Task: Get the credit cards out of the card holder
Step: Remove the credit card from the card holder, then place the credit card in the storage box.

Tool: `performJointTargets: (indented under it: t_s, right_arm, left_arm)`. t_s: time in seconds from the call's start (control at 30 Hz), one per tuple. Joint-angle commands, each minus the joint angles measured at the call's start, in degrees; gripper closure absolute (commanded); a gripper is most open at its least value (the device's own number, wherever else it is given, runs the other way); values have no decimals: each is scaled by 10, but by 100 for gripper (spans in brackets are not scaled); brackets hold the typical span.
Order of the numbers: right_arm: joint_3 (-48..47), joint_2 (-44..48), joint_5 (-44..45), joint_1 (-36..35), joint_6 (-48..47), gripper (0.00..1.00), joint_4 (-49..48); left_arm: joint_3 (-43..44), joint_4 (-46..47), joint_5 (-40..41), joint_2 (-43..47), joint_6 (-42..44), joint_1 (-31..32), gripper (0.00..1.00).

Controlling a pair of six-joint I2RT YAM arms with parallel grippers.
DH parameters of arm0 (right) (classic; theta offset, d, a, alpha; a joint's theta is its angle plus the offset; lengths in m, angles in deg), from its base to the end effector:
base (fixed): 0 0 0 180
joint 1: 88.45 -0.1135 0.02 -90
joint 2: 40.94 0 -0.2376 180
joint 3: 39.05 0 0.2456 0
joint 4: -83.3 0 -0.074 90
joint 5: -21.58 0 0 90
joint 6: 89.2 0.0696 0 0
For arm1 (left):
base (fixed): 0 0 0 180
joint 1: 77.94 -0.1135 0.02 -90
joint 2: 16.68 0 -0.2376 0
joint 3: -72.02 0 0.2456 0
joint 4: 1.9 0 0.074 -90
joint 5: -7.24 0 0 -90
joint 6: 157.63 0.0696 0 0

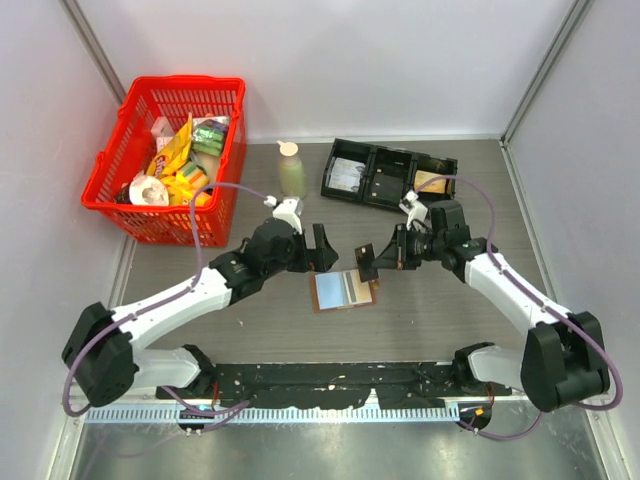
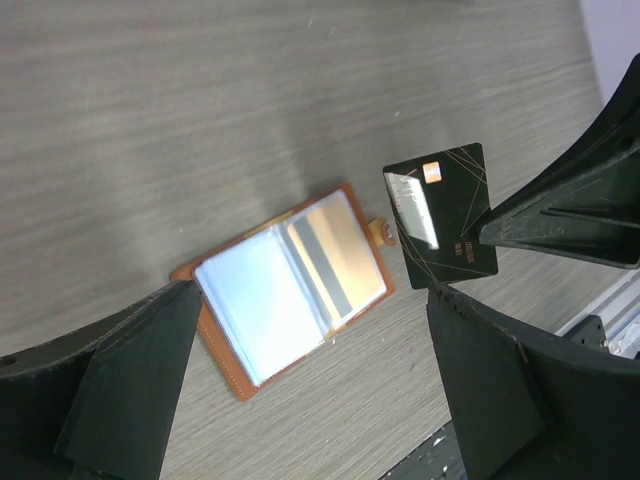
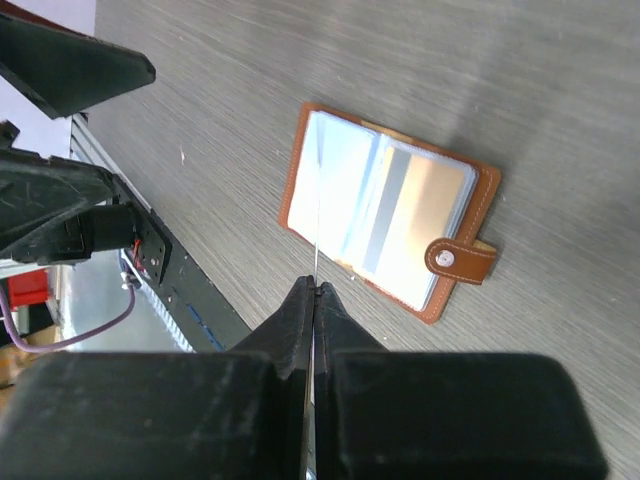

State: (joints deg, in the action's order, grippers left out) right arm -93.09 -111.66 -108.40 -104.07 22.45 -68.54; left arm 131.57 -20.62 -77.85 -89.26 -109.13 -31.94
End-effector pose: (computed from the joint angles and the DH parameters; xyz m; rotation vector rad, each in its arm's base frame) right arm 0.2452 0.1150 0.1775 -0.2337 2.3891 1.1335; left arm 0.2197 -0.2189 0.2094 0.0343 2.2320 -0.7907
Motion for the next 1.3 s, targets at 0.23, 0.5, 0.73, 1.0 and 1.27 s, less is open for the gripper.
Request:
performJointTargets:
  t_s: [0.23,0.5,0.73,1.0,1.27]
  right_arm:
    - [-164,83,9,-7,-131,99,214]
    - [-220,81,-14,-25,-180,99,262]
    - [-256,67,-33,-64,-212,99,276]
    - [-287,44,-32,-121,-246,99,289]
    - [-325,16,-45,-159,-297,99,326]
  left_arm:
    - [107,-122,-46,85,240,-13,0]
    - [137,-163,-92,104,300,-13,0]
    - [108,-98,-215,116,395,-13,0]
    - [116,-95,-200,107,380,-13,0]
    - [36,-24,-300,162,443,-13,0]
